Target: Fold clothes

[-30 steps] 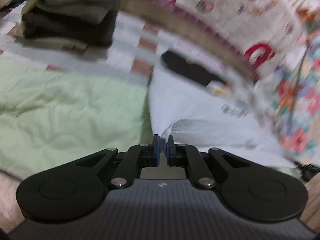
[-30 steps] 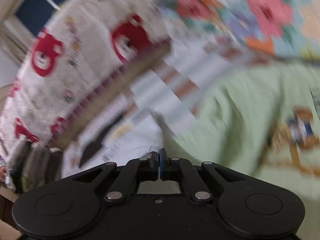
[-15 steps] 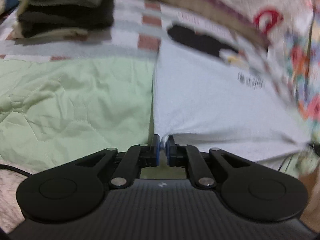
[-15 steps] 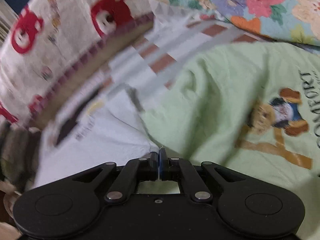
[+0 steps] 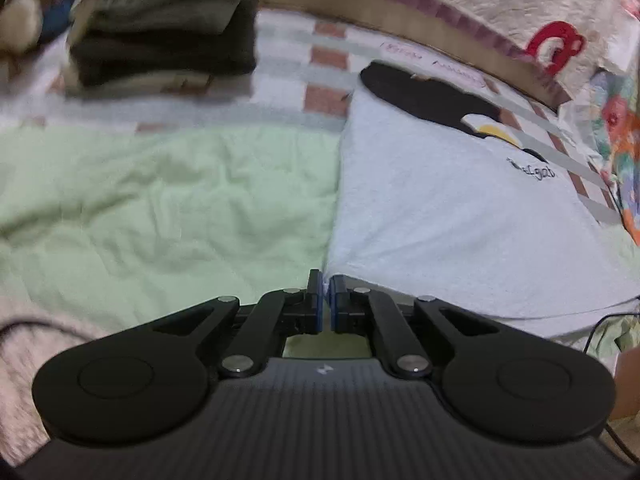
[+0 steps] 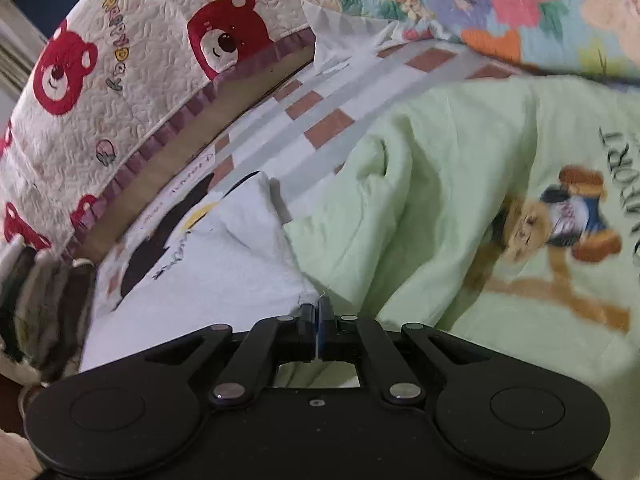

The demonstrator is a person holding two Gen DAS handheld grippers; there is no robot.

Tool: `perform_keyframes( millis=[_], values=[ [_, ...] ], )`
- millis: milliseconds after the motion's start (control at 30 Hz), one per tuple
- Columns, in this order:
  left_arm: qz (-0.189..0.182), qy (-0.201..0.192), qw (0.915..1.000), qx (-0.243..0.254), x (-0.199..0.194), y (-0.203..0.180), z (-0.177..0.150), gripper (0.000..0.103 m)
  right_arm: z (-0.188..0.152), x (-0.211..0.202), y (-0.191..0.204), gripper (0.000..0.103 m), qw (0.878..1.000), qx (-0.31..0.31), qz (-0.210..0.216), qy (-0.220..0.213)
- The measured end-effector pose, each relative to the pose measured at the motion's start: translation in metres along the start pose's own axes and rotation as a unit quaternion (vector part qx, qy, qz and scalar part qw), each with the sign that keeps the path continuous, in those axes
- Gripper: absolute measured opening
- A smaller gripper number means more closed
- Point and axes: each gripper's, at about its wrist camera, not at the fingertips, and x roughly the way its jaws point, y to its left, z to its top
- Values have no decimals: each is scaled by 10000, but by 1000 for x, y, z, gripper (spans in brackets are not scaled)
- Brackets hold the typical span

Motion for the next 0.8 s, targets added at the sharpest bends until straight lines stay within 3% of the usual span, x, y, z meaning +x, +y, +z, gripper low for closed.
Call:
perform_keyframes(
  millis=[100, 233, 300, 400, 467, 533, 567, 600, 700, 800],
  values=[
    [-188, 15, 9992, -343, -7, 11, 2, 3, 2, -7, -2, 1, 9999, -76, 130, -30],
    [10, 539, 9980, -318, 15, 12, -5, 4, 0, 9, -12, 2, 9990, -200, -81, 386],
    [173, 877, 9957, -230, 26, 8, -6, 11, -5, 20, -14, 6, 9973, -271, -166, 663],
    [16, 1125, 9929, -397, 25, 12, -3, 23, -10, 17, -16, 17, 9968, -336, -197, 702],
    [-615, 1161, 9892, -652, 19, 20, 1, 22, -6, 8, -22, 18, 9963, -304, -203, 773],
    [-1706, 1074, 9734, -1086, 8, 32, 5, 23, -1, -1, -28, 18, 9958, -263, -202, 859],
    [-2050, 921, 9671, -1194, -1, 36, 9, 23, 3, -6, -31, 18, 9960, -240, -196, 841],
    [-2134, 705, 9685, -1068, -10, 37, 16, 23, 8, -12, -32, 18, 9970, -191, -141, 733],
    [-1709, 186, 9836, -554, -21, 34, 42, 29, 28, -20, -25, 19, 9992, 0, 190, 361],
    [-1279, -86, 9916, -149, 2, 25, 74, 33, 50, 2, 9, 24, 9977, -265, 507, 371]
  ],
)
